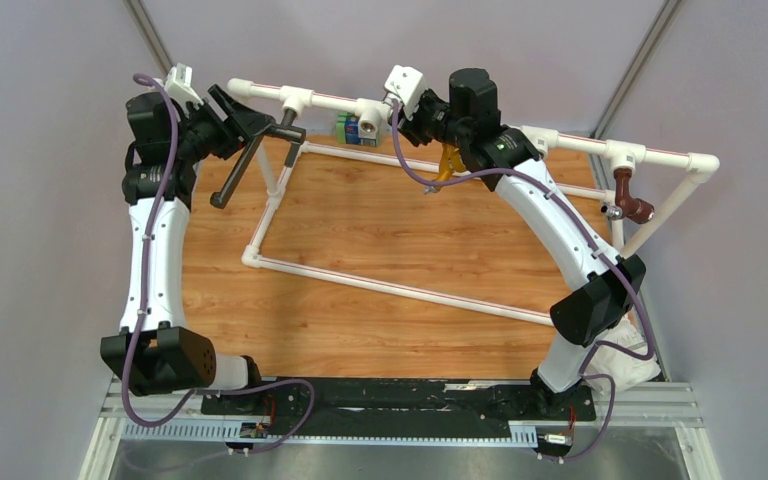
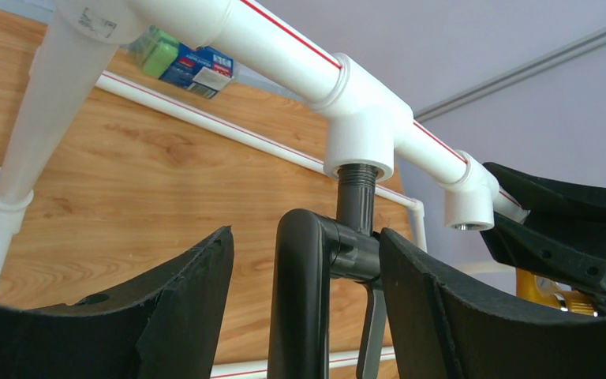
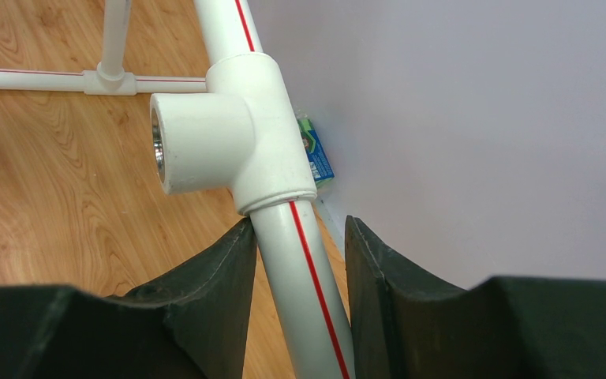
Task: Install the water faucets
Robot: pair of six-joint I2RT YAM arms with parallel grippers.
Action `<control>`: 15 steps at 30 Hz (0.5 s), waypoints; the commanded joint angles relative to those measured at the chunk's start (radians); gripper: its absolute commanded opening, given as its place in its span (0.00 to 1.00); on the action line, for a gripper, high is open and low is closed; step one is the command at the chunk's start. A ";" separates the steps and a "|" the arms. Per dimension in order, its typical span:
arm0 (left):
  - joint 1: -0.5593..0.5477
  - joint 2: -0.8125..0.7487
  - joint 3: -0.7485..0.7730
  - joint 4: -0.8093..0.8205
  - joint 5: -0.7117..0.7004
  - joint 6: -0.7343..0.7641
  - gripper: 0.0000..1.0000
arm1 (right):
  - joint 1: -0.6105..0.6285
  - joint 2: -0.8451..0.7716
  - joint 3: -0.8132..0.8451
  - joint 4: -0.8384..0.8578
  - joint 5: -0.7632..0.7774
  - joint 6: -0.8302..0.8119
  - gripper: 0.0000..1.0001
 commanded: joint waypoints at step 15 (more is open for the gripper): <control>0.009 0.048 -0.001 0.113 0.145 -0.084 0.28 | 0.051 0.041 -0.047 -0.119 -0.101 0.115 0.00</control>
